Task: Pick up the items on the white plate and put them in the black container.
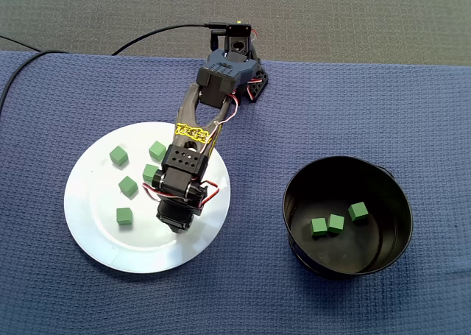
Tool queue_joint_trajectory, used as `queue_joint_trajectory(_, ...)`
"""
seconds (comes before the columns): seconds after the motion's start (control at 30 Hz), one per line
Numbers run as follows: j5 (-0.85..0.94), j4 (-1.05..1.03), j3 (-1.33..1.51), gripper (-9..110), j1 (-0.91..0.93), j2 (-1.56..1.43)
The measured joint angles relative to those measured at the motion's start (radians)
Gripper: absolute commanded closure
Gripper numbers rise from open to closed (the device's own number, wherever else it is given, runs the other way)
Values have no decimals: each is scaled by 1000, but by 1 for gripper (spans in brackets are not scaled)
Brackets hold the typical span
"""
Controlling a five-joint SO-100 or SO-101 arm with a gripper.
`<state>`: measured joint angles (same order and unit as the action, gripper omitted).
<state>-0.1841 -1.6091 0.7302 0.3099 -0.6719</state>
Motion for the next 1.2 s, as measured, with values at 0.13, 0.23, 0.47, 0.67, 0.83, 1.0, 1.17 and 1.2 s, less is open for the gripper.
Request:
queue_joint_trajectory(0.13,0,0,0,101,0,0)
queue_joint_trajectory(0.23,3,0,26,101,0,-12)
queue_joint_trajectory(0.47,126,23,224,102,57,-272)
queue_joint_trajectory(0.67,264,20,249,102,17,-687)
queue_joint_trajectory(0.83,327,-9,143,102,-183,-890)
queue_joint_trajectory(1.0,353,49,61,102,-456,-994)
queue_joint_trajectory(1.17,390,167,103,102,-716,-999)
queue_joint_trajectory(1.2,394,190,126,102,-762,-991)
